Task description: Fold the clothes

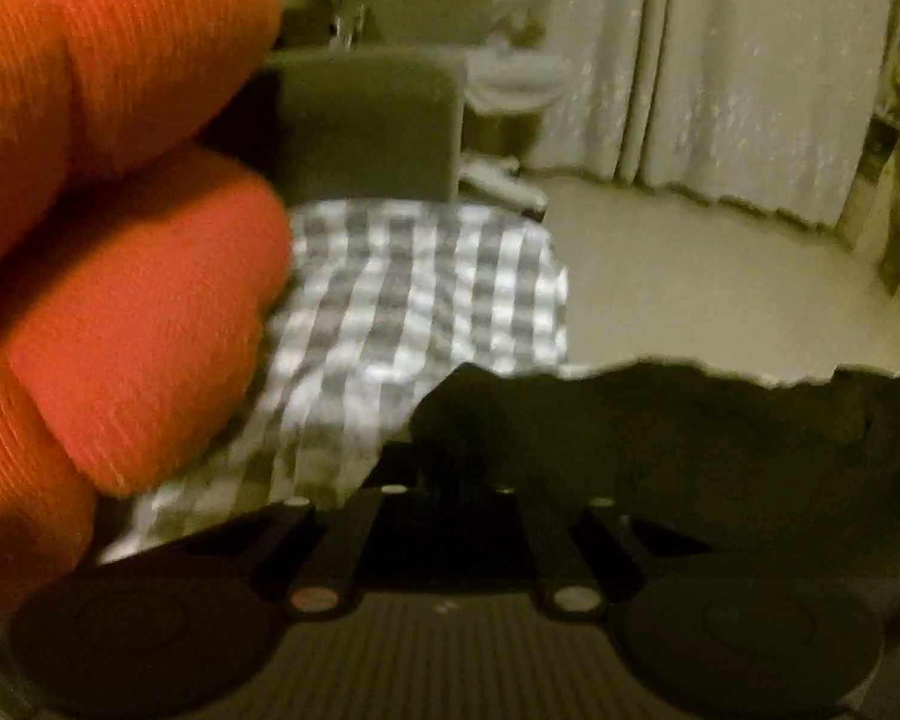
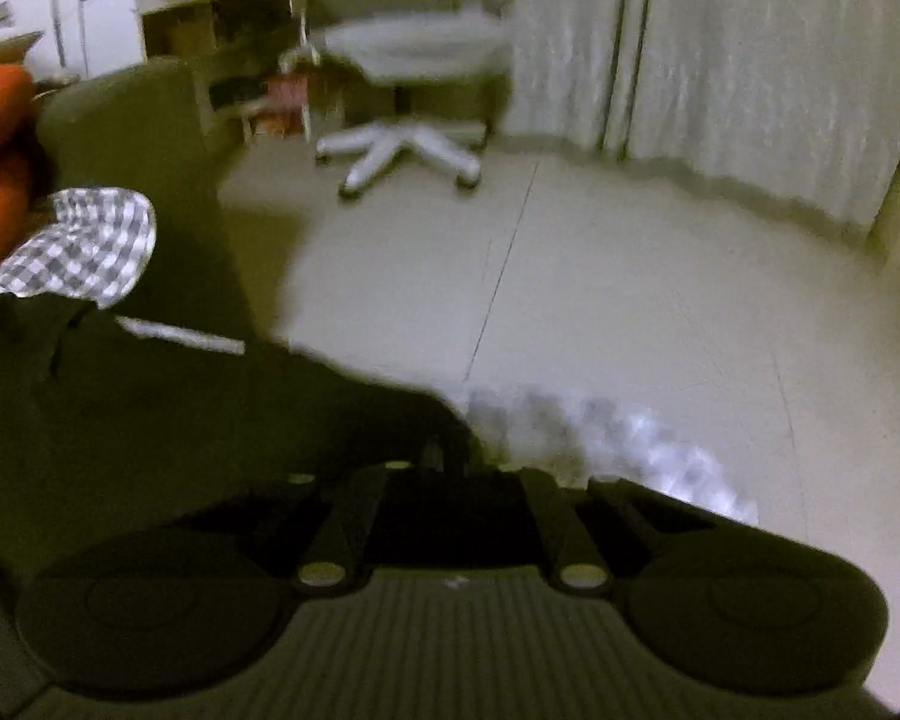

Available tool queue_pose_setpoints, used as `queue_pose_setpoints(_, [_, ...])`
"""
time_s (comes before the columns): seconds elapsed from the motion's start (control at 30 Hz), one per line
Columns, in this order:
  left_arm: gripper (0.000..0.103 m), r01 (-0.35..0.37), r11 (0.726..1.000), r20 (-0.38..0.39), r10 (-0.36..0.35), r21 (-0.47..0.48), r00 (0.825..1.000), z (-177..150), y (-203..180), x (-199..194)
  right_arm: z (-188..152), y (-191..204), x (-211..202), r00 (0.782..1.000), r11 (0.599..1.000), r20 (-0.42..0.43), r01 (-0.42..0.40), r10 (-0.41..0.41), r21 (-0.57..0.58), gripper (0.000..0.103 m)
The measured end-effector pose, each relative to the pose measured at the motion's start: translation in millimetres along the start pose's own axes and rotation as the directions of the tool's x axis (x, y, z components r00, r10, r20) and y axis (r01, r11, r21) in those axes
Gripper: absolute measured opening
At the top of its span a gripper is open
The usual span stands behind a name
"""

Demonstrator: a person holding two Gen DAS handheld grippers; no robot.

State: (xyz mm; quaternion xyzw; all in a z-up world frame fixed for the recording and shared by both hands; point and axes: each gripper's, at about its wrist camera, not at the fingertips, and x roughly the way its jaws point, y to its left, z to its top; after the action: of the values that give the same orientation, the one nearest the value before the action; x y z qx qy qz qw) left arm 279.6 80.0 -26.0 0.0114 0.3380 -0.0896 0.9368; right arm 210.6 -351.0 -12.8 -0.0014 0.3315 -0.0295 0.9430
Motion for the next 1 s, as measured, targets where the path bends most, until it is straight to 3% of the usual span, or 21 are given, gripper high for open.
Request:
queue_pose_setpoints(0.1, [0.004, -0.020, 0.998, 0.103, 0.026, -0.055, 0.994, 11.1, 2.7, -18.1, 2.0, 9.8, -17.0, 0.992, 0.996, 0.114, 0.065, -0.057, -0.066, 0.005])
queue_pose_setpoints(0.2, [0.004, -0.108, 0.994, 0.104, 0.108, -0.008, 0.989, 9.8, -7.2, -11.3, 3.1, 19.3, -31.6, 0.970, 0.983, 0.219, 0.134, -0.105, -0.122, 0.005])
queue_pose_setpoints(0.27, [0.005, -0.148, 0.988, 0.050, 0.146, 0.039, 0.988, 2.8, -12.2, 2.8, -5.3, 22.8, -13.8, 0.978, 0.979, 0.161, 0.154, -0.132, -0.133, 0.005])
queue_pose_setpoints(0.33, [0.014, -0.161, 0.986, 0.002, 0.161, 0.030, 0.987, -3.4, -9.8, 9.3, -14.7, 24.6, 11.2, 0.985, 0.976, 0.048, 0.169, -0.164, -0.139, 0.006])
queue_pose_setpoints(0.4, [0.032, -0.133, 0.991, 0.031, 0.134, -0.017, 0.990, -2.4, 0.5, -11.1, -15.5, 15.5, 3.2, 0.980, 0.980, 0.073, 0.191, -0.187, -0.051, 0.012])
queue_pose_setpoints(0.5, [0.035, -0.095, 0.992, 0.076, 0.101, -0.083, 0.992, -0.3, 16.0, -44.2, -13.2, 0.8, -22.1, 0.966, 0.974, 0.131, 0.212, -0.221, 0.080, 0.032])
queue_pose_setpoints(0.57, [0.036, -0.089, 0.992, 0.072, 0.096, -0.091, 0.993, -4.4, 21.3, -73.0, -8.0, -6.7, -48.6, 0.963, 0.970, 0.150, 0.207, -0.225, 0.126, 0.033])
queue_pose_setpoints(0.67, [0.037, -0.068, 0.995, 0.042, 0.072, -0.076, 0.997, -21.3, 21.6, -119.3, -4.7, -8.1, -85.5, 0.980, 0.980, 0.116, 0.145, -0.161, 0.135, 0.033])
queue_pose_setpoints(0.73, [0.040, -0.027, 0.995, 0.054, 0.032, -0.098, 0.998, -41.5, 24.6, -156.8, -9.3, -1.3, -116.1, 0.990, 0.984, 0.129, 0.039, -0.062, 0.172, 0.035])
queue_pose_setpoints(0.77, [0.042, -0.017, 0.994, 0.060, 0.024, -0.105, 0.998, -55.3, 26.2, -176.2, -18.0, -0.2, -134.3, 0.990, 0.981, 0.138, -0.025, -0.002, 0.191, 0.040])
queue_pose_setpoints(0.87, [0.043, 0.008, 0.992, 0.079, 0.002, -0.124, 0.997, -98.0, 31.2, -234.7, -45.3, 6.3, -186.2, 0.975, 0.962, 0.166, -0.179, 0.147, 0.204, 0.043])
queue_pose_setpoints(1.0, [0.044, 0.031, 0.988, 0.074, -0.020, -0.152, 0.997, -155.6, 37.2, -291.8, -83.2, 26.5, -241.6, 0.960, 0.969, 0.186, -0.230, 0.211, 0.089, 0.043])
